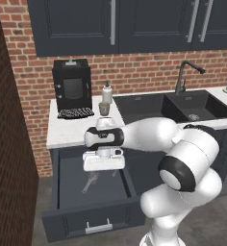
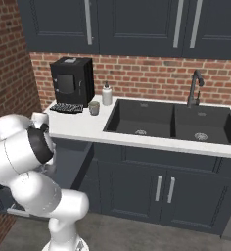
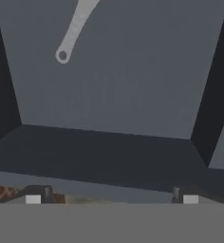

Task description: Pick the measuring cup from the drawer and place it on the counter.

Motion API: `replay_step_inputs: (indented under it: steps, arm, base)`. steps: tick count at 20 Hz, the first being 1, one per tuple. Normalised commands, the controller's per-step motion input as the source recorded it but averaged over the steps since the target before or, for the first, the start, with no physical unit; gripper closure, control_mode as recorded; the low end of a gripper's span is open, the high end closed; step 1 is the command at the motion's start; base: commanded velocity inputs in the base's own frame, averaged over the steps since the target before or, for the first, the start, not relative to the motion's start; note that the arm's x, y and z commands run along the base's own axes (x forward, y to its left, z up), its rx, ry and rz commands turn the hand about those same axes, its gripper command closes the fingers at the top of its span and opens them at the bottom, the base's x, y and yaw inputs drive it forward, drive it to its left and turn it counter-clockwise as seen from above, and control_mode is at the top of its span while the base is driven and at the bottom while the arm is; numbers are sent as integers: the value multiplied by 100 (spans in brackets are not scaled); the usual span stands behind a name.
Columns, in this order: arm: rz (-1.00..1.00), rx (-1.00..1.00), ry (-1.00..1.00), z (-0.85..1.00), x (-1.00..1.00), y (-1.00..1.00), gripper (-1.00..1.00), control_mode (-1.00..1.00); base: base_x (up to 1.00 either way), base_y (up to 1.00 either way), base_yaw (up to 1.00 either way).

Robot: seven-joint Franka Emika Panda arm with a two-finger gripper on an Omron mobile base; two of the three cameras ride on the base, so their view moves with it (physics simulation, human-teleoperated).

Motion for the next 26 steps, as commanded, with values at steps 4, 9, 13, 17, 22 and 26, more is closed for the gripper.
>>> replay_step_inputs:
  steps: [4,9,13,17,22,26]
  arm:
    - [-4,-3,1,-4,57,36,-100,-100]
    - [-4,-8,2,-25,46,27,-100,-100]
    - [-4,-12,0,-37,41,13,-100,-100]
    - [-1,-14,0,-40,37,2,-100,-100]
    - [0,-13,0,-40,38,0,-100,-100]
    - [0,-9,1,-28,37,13,-100,-100]
  base:
    - [0,0,0]
    - [0,0,0]
    - [0,0,0]
    - [0,0,0]
    - [0,0,0]
    - [0,0,0]
